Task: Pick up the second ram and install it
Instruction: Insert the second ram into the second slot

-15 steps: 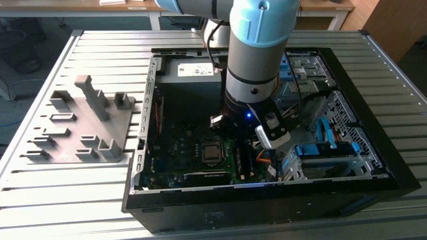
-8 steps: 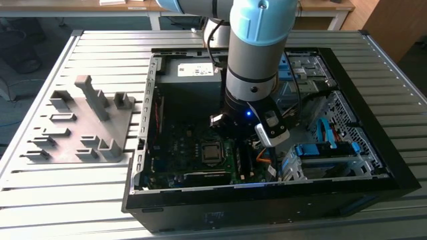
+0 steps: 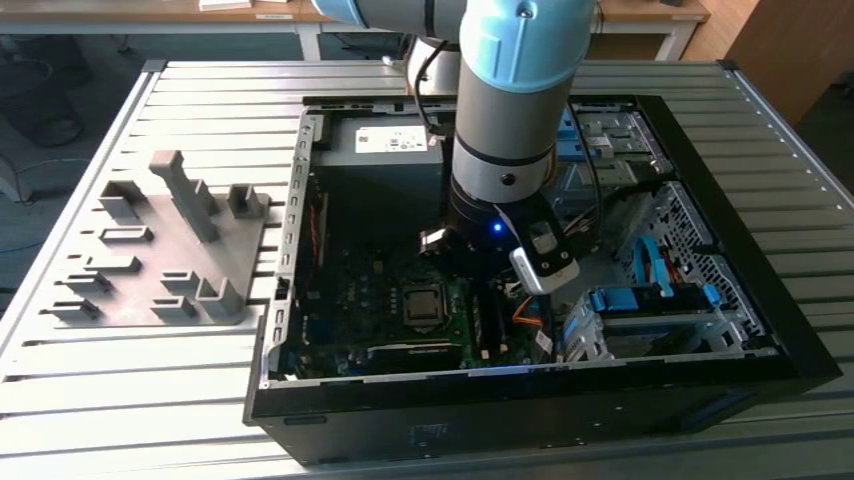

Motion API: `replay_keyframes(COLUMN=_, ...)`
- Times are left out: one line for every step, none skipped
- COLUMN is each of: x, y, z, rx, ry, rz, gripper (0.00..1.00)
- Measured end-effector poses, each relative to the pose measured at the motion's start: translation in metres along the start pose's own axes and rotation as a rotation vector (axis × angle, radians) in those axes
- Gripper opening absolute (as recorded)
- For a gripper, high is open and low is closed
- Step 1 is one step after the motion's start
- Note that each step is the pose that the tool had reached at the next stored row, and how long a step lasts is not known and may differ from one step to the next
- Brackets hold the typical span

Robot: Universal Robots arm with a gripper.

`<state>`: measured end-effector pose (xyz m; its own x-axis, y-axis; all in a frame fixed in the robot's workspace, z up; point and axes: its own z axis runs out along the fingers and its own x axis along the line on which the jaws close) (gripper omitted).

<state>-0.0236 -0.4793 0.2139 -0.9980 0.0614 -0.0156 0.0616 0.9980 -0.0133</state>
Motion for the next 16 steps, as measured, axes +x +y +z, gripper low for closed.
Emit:
replay_keyframes(x=-0.0001, y=0.0000, z=0.0000, rx=0.0005, ry=0.0000, rz=0.000, gripper=0.14)
replay_keyframes(x=-0.0001, y=0.0000, z=0.0000, rx=0.0008, ry=0.0000, rz=0.000, gripper=0.14)
replay_keyframes(x=-0.0002, y=0.0000, z=0.0000, rx=0.0014, ry=-0.0001, rz=0.000, gripper=0.14)
replay_keyframes(x=-0.0003, y=0.0000, z=0.0000, rx=0.0018, ry=-0.0001, rz=-0.001, gripper=0.14)
replay_keyframes(x=-0.0003, y=0.0000, z=0.0000, rx=0.0022, ry=-0.0002, rz=-0.002, gripper=0.14)
replay_keyframes(x=-0.0004, y=0.0000, z=0.0000, rx=0.0027, ry=-0.0003, rz=-0.004, gripper=0.14)
replay_keyframes(x=-0.0004, y=0.0000, z=-0.0004, rx=0.0032, ry=-0.0003, rz=-0.005, gripper=0.14)
replay_keyframes(x=-0.0004, y=0.0000, z=-0.0006, rx=0.0034, ry=-0.0003, rz=-0.006, gripper=0.14)
replay_keyframes(x=-0.0005, y=0.0000, z=-0.0006, rx=0.0033, ry=-0.0004, rz=-0.007, gripper=0.14)
replay_keyframes(x=-0.0008, y=0.0000, z=-0.0006, rx=0.0033, ry=-0.0004, rz=-0.008, gripper=0.14)
replay_keyframes(x=-0.0013, y=0.0001, z=-0.0006, rx=0.0035, ry=-0.0001, rz=-0.010, gripper=0.14)
replay_keyframes(x=-0.0021, y=0.0001, z=-0.0007, rx=0.0038, ry=0.0009, rz=-0.012, gripper=0.14)
replay_keyframes(x=-0.0028, y=0.0001, z=-0.0008, rx=0.0040, ry=0.0022, rz=-0.015, gripper=0.14)
replay_keyframes(x=-0.0034, y=0.0001, z=-0.0007, rx=0.0040, ry=0.0032, rz=-0.017, gripper=0.14)
replay_keyframes(x=-0.0037, y=0.0002, z=-0.0007, rx=0.0040, ry=0.0038, rz=-0.019, gripper=0.14)
replay_keyframes(x=-0.0042, y=0.0002, z=-0.0006, rx=0.0041, ry=0.0046, rz=-0.021, gripper=0.14)
